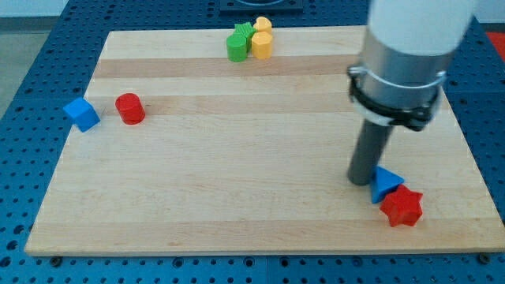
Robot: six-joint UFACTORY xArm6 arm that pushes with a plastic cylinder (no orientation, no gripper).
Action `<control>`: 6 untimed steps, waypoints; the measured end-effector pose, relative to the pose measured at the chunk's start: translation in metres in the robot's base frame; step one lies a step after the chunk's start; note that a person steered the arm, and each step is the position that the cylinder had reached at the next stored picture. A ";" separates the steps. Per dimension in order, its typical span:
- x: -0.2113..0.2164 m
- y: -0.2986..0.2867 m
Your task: Slide the red circle and the blue cube towards the center of the board
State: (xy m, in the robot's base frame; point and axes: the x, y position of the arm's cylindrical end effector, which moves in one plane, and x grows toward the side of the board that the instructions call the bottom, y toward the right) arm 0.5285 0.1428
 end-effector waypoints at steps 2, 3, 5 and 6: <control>-0.008 -0.028; -0.034 -0.086; 0.024 -0.248; 0.030 -0.397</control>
State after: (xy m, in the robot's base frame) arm 0.5587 -0.2540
